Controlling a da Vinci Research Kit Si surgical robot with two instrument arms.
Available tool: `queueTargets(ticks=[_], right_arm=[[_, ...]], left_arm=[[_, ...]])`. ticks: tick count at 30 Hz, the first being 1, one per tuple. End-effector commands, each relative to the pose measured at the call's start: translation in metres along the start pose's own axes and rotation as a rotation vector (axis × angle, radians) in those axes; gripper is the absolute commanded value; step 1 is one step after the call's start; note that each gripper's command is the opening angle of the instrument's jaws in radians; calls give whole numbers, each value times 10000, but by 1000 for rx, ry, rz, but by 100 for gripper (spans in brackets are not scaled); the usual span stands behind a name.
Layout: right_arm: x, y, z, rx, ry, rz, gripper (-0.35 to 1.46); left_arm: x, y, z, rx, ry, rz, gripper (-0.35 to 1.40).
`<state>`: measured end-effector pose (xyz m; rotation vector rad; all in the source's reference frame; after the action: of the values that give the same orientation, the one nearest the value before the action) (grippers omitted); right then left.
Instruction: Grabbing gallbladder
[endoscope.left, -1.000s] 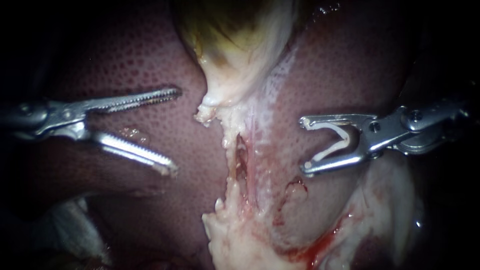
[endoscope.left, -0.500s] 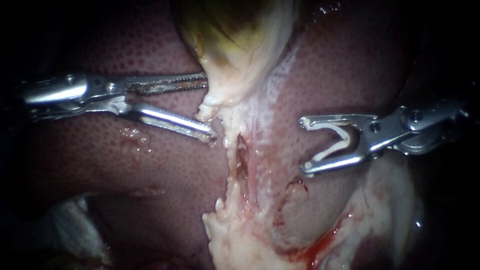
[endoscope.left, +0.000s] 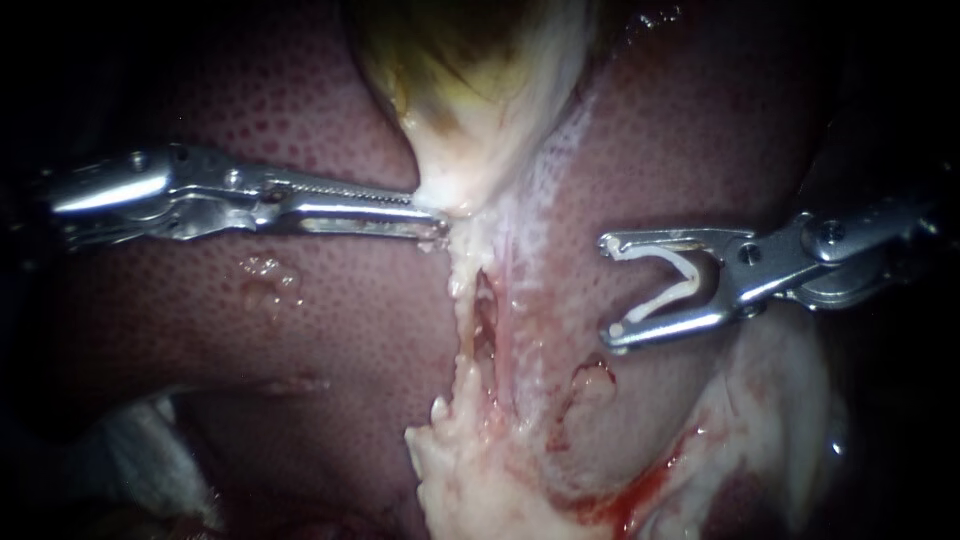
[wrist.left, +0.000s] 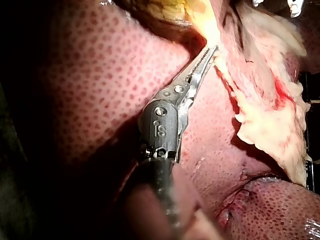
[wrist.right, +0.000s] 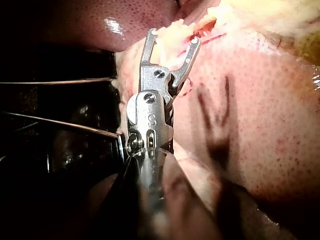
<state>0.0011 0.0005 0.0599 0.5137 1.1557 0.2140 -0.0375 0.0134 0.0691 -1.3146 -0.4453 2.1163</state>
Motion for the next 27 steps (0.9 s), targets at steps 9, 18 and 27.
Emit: queueTargets(ticks=[9, 18, 27], right_arm=[[0, 0, 0, 0, 0, 0, 59], [0, 0, 1, 0, 0, 0, 59], [0, 0, 1, 0, 0, 0, 59]], left_arm=[[2, 0, -10, -8, -34, -2, -35], [27, 2, -41, -19, -41, -16, -35], [57, -2, -80, 2, -5, -32, -35]])
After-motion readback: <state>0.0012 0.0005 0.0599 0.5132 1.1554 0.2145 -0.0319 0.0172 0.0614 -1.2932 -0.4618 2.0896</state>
